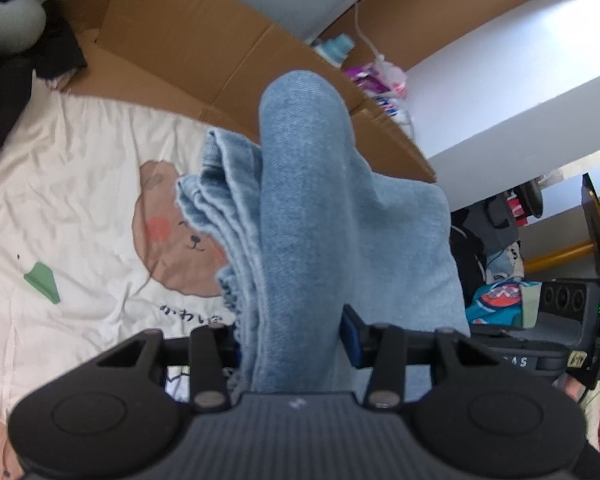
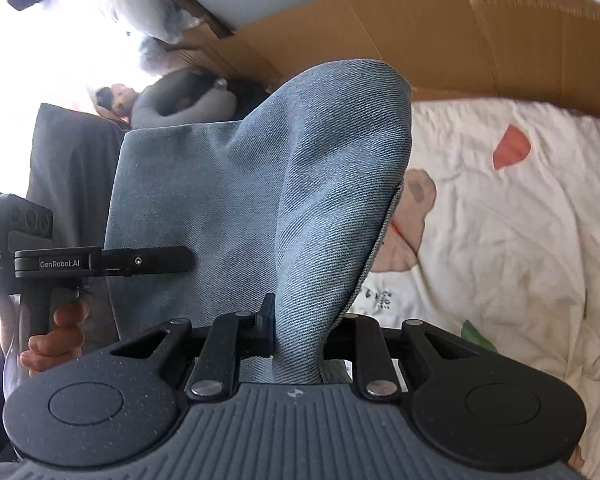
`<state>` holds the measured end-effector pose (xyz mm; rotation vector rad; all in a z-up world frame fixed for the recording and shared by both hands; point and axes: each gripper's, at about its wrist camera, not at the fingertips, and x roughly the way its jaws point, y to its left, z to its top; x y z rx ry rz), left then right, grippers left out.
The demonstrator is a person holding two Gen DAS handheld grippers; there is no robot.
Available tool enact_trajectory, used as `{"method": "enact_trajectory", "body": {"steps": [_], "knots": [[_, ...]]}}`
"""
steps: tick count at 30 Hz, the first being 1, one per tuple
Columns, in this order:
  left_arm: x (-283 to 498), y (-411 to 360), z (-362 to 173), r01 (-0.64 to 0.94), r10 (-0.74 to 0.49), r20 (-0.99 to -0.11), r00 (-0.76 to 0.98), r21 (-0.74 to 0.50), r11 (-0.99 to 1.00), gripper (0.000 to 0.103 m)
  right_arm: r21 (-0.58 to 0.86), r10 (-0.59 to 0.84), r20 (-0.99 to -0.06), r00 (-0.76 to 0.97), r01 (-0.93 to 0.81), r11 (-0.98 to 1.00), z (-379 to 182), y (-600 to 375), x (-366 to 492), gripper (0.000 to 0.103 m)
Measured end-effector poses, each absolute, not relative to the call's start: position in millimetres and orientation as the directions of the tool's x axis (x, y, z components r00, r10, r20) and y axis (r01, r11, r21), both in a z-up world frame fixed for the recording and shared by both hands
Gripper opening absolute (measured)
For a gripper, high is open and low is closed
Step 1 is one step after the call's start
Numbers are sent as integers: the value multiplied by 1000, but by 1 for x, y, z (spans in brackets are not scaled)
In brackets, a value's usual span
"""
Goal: Fold clothes
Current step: 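Lift the folded jeans off the sheet with both grippers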
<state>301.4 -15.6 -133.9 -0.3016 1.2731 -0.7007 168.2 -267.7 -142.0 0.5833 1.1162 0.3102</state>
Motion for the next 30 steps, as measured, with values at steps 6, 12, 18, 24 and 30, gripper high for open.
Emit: {"method": "enact_trajectory", "body": {"steps": [6,12,18,24,30], "knots": [[300,-27,-92,313,-627,-769,125,-569,760,46,577,508,-745,433,34,816,-95,-277,164,19],[294,-39,-58,331,-626,-763,161,-555,763,46,552,477,-744,468,29,833,-58,-282,157,19],[290,-54,-31,369,-630,-758,172,-543,754,46,527,445,-741,503,25,850,-21,-287,149,19],[286,-70,-10,421,-635,-756,159,-529,736,46,495,395,-756,523,61,867,4,-292,138,19],[282,-89,9,481,-668,-730,144,-538,692,46,454,332,-762,556,93,886,37,-302,122,19]]}}
